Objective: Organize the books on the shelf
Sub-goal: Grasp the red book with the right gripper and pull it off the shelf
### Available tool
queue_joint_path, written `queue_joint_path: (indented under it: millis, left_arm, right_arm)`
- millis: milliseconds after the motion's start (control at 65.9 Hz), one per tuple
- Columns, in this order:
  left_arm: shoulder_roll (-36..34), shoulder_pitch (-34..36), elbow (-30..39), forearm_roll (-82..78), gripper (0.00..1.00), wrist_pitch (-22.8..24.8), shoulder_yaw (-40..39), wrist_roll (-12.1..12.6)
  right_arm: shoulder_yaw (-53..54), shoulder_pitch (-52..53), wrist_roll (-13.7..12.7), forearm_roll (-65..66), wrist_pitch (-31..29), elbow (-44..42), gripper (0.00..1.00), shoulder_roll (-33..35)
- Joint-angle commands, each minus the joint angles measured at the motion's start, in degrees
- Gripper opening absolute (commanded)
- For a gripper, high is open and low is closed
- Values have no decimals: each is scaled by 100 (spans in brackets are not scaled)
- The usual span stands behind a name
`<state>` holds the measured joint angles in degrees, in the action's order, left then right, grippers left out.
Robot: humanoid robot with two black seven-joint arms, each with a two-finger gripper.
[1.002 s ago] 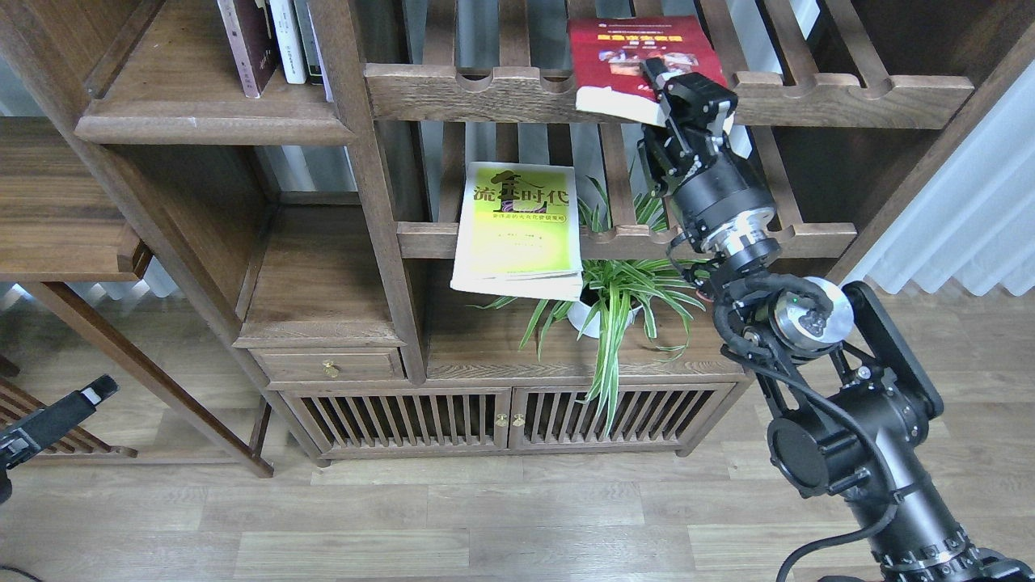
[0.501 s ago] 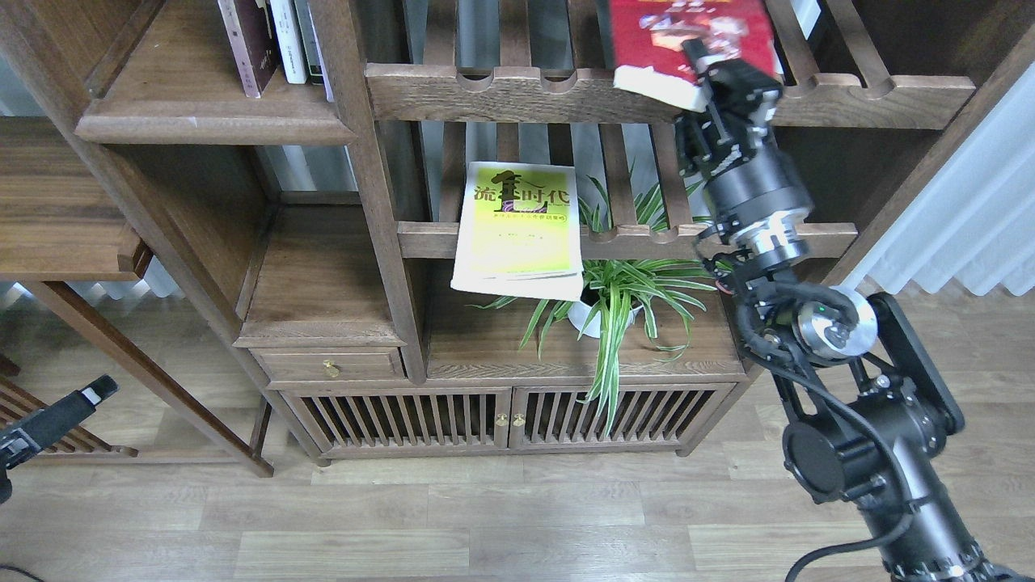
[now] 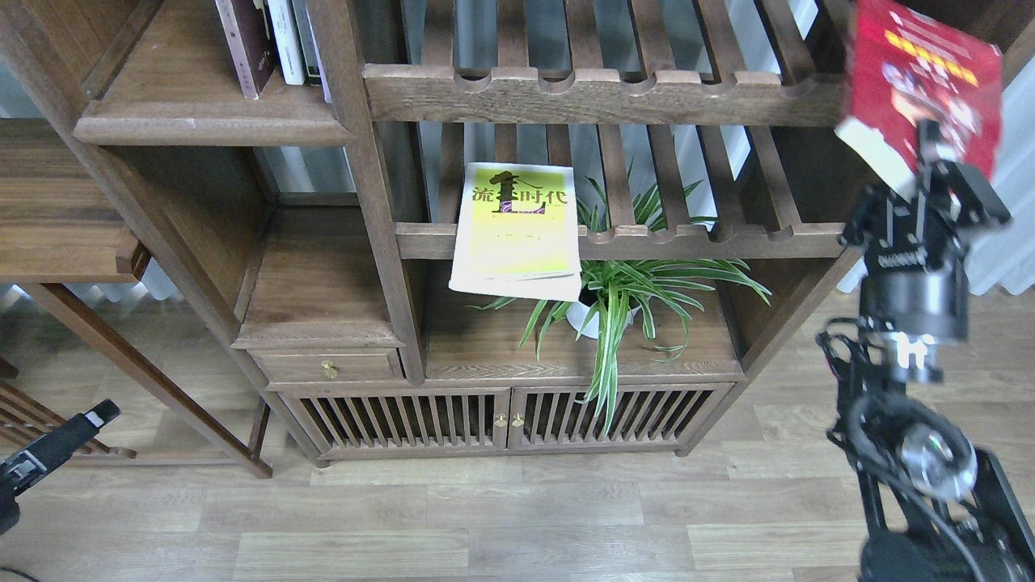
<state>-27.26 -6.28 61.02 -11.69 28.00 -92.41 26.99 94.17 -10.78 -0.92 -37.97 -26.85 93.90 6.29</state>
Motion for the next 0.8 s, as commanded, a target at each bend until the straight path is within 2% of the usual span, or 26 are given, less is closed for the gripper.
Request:
queue_joint_path:
  millis: [0,167,395,562,637,653,683,789]
  left_arm:
    - [89,22,-82,0,100,0,74,8]
    - [265,22,-99,0,100,0,144,8]
    - [643,4,-152,9,100,0,276,-18]
    - [1083,-48,-231,316,100,0,338,-27]
    - [1232,-75,-249,922,100,0,628,-18]
    - [1241,-57,-240,1480,100,0,950,-18]
    - [1241,-57,-231,1669,100,0,1076,-9]
    - [1171,-31,-196,2591,100,0,1717,-18]
  right_arm:
    - [-31,-696,-146,-158,-115,-12,5,13]
    - [-83,-1356,-330,-272,-115,-39,5,21]
    - [-557,-2007,-884,-369,-115,-328,5,21]
    - [-1103,-2060,-1156,-334,-115,-742,8,30]
    - [-1375,-1998,-1200,-307,-115,-917,8,30]
    - [-1593,-1946,-1244,-290,-115,-1039,8,48]
    - [-1674,-1910,-1271,-290,-115,-1084,8,48]
    - [-2139,-1814,-1604,-263,-115,-1207,8,30]
